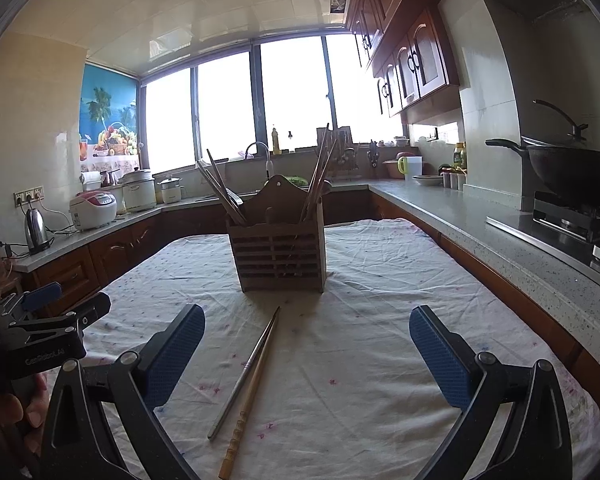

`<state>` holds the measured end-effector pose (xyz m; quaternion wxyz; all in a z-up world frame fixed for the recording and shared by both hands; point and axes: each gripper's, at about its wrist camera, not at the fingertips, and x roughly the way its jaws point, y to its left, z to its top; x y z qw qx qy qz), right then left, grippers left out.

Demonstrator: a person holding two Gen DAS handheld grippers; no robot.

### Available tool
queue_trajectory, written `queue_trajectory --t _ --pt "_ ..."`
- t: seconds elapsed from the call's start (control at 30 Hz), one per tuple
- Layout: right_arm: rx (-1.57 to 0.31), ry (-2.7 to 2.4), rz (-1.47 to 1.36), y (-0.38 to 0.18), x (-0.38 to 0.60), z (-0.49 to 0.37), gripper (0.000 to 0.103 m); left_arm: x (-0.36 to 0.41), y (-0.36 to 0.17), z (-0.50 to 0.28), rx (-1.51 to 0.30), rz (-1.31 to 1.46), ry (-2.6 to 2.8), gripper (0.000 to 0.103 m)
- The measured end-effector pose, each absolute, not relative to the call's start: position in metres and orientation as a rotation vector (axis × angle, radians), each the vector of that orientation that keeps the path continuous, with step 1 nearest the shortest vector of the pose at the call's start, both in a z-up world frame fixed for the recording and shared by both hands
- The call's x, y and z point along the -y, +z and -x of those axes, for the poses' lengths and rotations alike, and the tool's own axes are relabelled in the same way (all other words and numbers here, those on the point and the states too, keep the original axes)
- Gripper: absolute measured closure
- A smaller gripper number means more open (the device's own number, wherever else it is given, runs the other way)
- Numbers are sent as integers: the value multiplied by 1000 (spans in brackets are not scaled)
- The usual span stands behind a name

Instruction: Organize utensils

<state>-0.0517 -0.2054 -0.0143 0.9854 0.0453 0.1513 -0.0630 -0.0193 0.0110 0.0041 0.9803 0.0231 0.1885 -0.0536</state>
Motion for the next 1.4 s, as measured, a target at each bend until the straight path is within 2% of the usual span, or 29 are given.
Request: queue_trajectory --t 1.4 --pt "-317 -130 -111 -13 211 47 0 -8 1 17 -381 -68 -83 1"
